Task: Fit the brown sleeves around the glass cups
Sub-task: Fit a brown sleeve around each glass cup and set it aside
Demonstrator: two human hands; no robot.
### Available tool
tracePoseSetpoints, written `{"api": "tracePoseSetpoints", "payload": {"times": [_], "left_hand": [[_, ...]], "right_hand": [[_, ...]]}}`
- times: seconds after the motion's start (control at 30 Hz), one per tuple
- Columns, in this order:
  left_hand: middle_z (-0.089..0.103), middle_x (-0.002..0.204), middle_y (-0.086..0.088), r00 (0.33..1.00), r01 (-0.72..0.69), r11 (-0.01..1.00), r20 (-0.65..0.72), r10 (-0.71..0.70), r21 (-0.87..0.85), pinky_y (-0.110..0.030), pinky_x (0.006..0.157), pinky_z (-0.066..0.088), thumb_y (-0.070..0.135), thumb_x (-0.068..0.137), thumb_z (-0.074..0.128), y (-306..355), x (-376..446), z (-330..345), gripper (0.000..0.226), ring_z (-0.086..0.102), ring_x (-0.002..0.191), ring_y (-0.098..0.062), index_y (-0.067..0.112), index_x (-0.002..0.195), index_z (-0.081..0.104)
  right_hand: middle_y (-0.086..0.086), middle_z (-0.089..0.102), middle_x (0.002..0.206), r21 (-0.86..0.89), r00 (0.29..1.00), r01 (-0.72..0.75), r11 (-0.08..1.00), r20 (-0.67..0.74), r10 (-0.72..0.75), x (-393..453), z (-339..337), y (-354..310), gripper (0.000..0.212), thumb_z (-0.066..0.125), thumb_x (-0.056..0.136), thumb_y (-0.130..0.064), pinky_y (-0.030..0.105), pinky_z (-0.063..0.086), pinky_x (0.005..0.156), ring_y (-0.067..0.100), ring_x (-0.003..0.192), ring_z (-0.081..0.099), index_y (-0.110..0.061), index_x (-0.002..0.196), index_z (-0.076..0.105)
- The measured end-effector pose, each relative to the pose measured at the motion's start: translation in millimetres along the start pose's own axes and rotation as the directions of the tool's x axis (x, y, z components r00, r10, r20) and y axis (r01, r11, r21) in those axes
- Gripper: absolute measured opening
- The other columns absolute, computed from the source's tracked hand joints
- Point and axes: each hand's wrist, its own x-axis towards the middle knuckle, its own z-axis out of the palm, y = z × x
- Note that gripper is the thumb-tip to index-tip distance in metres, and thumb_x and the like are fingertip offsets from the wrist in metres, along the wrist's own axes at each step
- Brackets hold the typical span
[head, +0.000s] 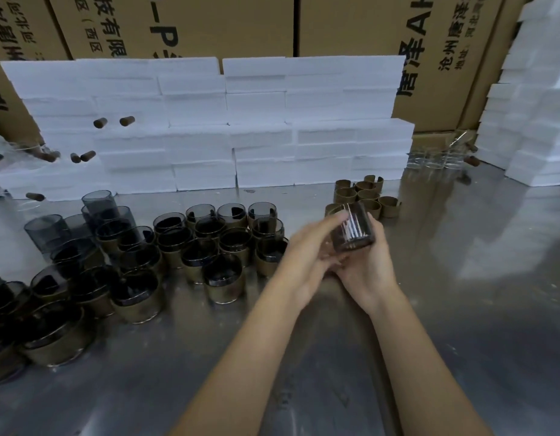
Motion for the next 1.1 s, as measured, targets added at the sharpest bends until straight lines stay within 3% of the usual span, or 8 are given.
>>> {"api": "tracePoseSetpoints", "payload": {"times": [0.13,0.3,0.5,0.63,0.8,0.9,1.0,1.1], "left_hand": [[0.075,0.12,-0.011,0.996,0.0,1.0,-0.085,0.0,0.004,-0.034,0.092,0.05,0.038,0.106,0.047,-23.9,10.5,-13.4,0.033,0.068,0.11,-0.022,0.018,0.115,0.072],[0.079,0.108,-0.01,0.993,-0.031,0.979,-0.107,0.053,0.2,-0.026,0.075,0.057,0.038,0.109,0.045,-19.1,17.7,-33.4,0.04,0.075,0.097,-0.019,0.013,0.119,0.074],[0.072,0.115,-0.022,0.966,-0.1,0.965,-0.209,0.152,0.242,-0.06,0.094,0.053,0.022,0.109,0.049,-26.1,27.0,-38.8,0.027,0.069,0.104,-0.042,0.008,0.116,0.07],[0.066,0.106,-0.017,0.949,-0.117,0.968,-0.261,0.175,0.224,-0.032,0.054,0.05,0.02,0.107,0.053,-24.6,25.5,-42.9,0.017,0.06,0.077,-0.027,0.013,0.109,0.068],[0.068,0.096,-0.016,0.96,-0.086,0.99,-0.256,0.113,0.115,-0.033,0.054,0.046,0.033,0.1,0.065,-21.3,23.3,-40.5,0.034,0.061,0.078,-0.029,0.002,0.114,0.066],[0.072,0.088,-0.003,0.958,-0.08,0.98,-0.256,0.126,0.183,-0.023,0.054,0.045,0.046,0.087,0.078,-21.1,24.5,-40.9,0.043,0.064,0.076,-0.015,0.009,0.106,0.069],[0.073,0.076,0.007,0.967,-0.076,0.978,-0.224,0.12,0.194,-0.015,0.048,0.043,0.045,0.084,0.081,-21.8,23.8,-42.0,0.041,0.065,0.063,-0.002,0.009,0.1,0.073],[0.071,0.076,0.004,0.984,-0.059,0.981,-0.155,0.088,0.184,-0.018,0.053,0.043,0.048,0.091,0.073,-16.0,22.0,-43.5,0.029,0.063,0.064,-0.007,0.021,0.082,0.081]], "right_hand": [[0.01,0.073,0.125,-0.228,0.997,-0.01,0.974,0.07,0.026,-3.0,9.2,6.5,0.06,0.04,0.103,-0.058,0.032,0.049,0.097,0.022,0.118,0.067,-0.012,0.132,0.066],[0.01,0.077,0.112,-0.465,0.998,0.057,0.883,0.04,-0.043,1.8,15.8,13.7,0.056,0.055,0.096,-0.062,0.048,0.055,0.103,0.026,0.107,0.073,-0.015,0.122,0.07],[0.007,0.078,0.105,-0.588,0.985,0.104,0.802,-0.048,-0.163,7.1,16.5,24.5,0.061,0.04,0.099,-0.069,0.05,0.06,0.092,0.024,0.098,0.076,-0.02,0.116,0.072],[0.013,0.077,0.108,-0.622,0.974,0.114,0.775,-0.082,-0.209,11.7,16.6,29.1,0.067,0.025,0.105,-0.062,0.047,0.062,0.086,0.027,0.096,0.075,-0.016,0.119,0.072],[0.018,0.075,0.102,-0.71,0.939,0.146,0.689,-0.119,-0.322,15.7,13.9,31.7,0.06,0.027,0.112,-0.041,0.048,0.057,0.092,0.034,0.101,0.071,-0.003,0.11,0.073],[0.017,0.074,0.102,-0.71,0.914,0.185,0.679,-0.129,-0.384,14.8,12.4,29.5,0.049,0.035,0.112,-0.036,0.052,0.057,0.09,0.033,0.1,0.071,-0.003,0.108,0.071],[0.012,0.074,0.094,-0.659,0.919,0.205,0.724,-0.126,-0.374,10.8,14.2,24.1,0.039,0.05,0.105,-0.045,0.044,0.063,0.075,0.029,0.092,0.073,-0.013,0.096,0.069],[0.006,0.075,0.104,-0.61,0.964,0.125,0.783,-0.113,-0.242,8.9,16.0,20.8,0.048,0.056,0.096,-0.062,0.038,0.063,0.076,0.021,0.097,0.073,-0.017,0.109,0.068]]}}
